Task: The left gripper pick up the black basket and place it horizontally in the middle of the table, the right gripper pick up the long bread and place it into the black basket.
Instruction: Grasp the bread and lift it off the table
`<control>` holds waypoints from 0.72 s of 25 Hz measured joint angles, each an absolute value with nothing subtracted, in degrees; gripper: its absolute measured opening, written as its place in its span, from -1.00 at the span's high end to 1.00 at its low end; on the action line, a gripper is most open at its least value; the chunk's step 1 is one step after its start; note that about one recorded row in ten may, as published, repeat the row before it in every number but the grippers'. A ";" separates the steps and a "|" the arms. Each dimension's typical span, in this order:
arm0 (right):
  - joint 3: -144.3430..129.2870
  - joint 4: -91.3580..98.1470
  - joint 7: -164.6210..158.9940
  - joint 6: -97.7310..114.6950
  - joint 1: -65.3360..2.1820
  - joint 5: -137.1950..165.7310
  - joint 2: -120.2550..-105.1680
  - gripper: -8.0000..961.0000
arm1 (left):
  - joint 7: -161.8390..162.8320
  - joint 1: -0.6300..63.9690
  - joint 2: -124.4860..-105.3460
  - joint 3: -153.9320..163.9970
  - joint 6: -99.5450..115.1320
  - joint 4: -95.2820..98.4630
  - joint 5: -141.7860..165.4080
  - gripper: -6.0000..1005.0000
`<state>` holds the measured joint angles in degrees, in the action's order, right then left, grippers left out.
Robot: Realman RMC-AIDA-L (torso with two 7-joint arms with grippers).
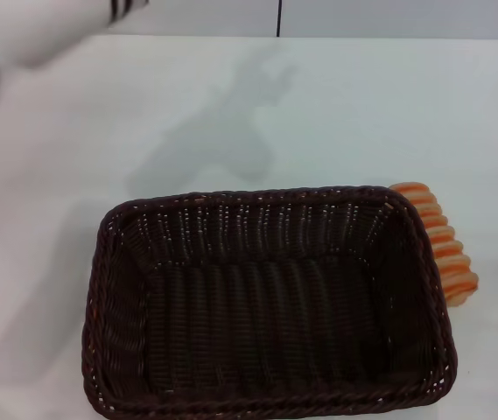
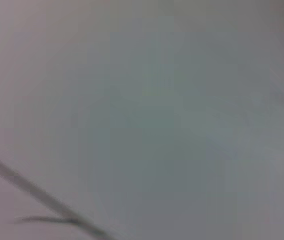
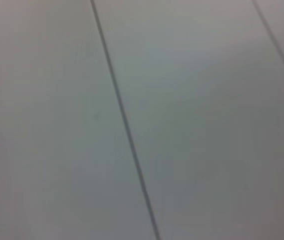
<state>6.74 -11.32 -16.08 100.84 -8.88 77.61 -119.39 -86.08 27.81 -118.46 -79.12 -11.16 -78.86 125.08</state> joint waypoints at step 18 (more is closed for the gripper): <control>-13.41 -14.49 -8.48 90.15 -12.94 78.09 -119.41 -0.75 | -4.10 20.92 -117.47 -88.04 59.42 -34.14 148.13 -0.43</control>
<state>-13.42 -14.49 -8.48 90.15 -12.94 78.09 -119.41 -4.10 20.92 -117.47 -88.04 59.42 -34.14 148.13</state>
